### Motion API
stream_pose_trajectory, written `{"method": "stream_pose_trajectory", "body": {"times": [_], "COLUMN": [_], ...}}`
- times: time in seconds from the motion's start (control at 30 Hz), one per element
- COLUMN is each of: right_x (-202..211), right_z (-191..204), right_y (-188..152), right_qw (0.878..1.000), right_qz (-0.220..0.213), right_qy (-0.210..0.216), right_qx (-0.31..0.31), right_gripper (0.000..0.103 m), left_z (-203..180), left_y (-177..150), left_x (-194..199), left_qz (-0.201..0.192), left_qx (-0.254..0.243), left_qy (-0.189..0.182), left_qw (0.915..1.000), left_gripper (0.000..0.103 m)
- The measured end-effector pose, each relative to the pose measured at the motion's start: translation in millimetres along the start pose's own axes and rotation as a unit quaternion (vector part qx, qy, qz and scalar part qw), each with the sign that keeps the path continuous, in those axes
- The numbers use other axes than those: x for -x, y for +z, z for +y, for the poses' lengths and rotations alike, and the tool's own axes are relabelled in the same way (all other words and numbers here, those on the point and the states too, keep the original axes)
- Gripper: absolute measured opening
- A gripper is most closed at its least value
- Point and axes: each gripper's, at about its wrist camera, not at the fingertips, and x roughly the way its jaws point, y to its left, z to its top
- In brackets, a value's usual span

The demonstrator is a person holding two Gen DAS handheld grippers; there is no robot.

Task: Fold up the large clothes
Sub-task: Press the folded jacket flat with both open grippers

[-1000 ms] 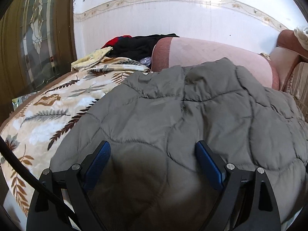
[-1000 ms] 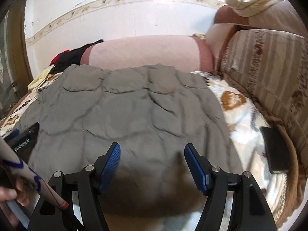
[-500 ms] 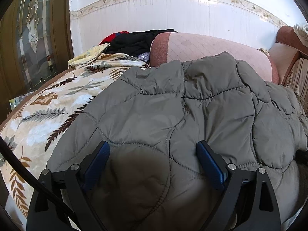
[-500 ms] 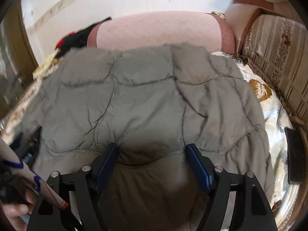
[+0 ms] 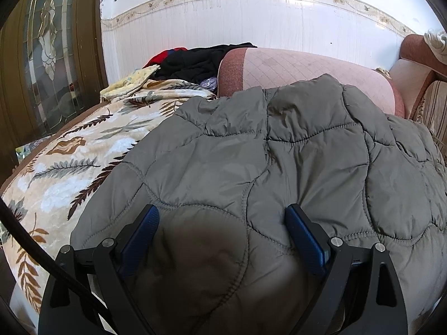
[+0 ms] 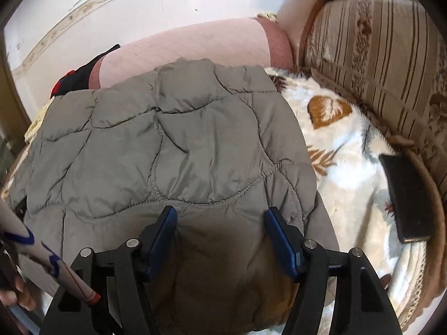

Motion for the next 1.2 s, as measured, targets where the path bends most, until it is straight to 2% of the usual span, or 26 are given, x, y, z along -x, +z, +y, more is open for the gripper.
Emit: {"method": "stream_pose_trajectory", "body": {"times": [0.2, 0.3, 0.4, 0.5, 0.67, 0.77, 1.03, 1.1, 1.2], "right_x": [40.5, 50.3, 52.4, 44.6, 24.0, 18.5, 27.6, 34.5, 40.6], "right_z": [24.4, 51.5, 75.8, 86.6, 82.6, 74.8, 79.7, 84.5, 93.9], "right_y": [-10.8, -22.6, -33.1, -37.6, -43.1, -46.3, -46.0, -40.9, -31.4], "right_qw": [0.998, 0.996, 0.994, 0.994, 0.995, 0.995, 0.996, 0.995, 0.994], "right_qz": [-0.05, -0.042, -0.037, -0.03, 0.0, 0.008, -0.001, -0.013, -0.028], "right_qy": [0.025, 0.06, 0.076, 0.069, 0.06, 0.068, 0.058, 0.061, 0.074], "right_qx": [0.013, 0.043, 0.068, 0.083, 0.078, 0.067, 0.07, 0.071, 0.076], "right_gripper": [0.071, 0.071, 0.071, 0.071, 0.082, 0.084, 0.083, 0.079, 0.079], "left_z": [10.3, 20.6, 27.1, 26.1, 19.5, 14.8, 14.9, 15.1, 14.4], "left_y": [-5.8, -10.7, -19.8, -25.2, -27.5, -28.3, -28.8, -29.2, -29.3], "left_x": [25.8, 43.2, 48.3, 41.4, 33.4, 32.5, 31.3, 31.9, 31.6], "left_qz": [-0.002, -0.005, 0.006, 0.027, 0.028, 0.024, 0.024, 0.024, 0.025], "left_qx": [0.014, 0.027, 0.034, 0.03, 0.016, 0.007, 0.006, 0.007, 0.007], "left_qy": [-0.008, -0.003, 0.005, 0.003, 0.014, 0.02, 0.02, 0.019, 0.018], "left_qw": [0.9999, 0.9996, 0.9994, 0.9992, 0.9994, 0.9995, 0.9995, 0.9995, 0.9995], "left_gripper": [0.092, 0.092, 0.092, 0.092, 0.092, 0.092, 0.092, 0.092, 0.092]}}
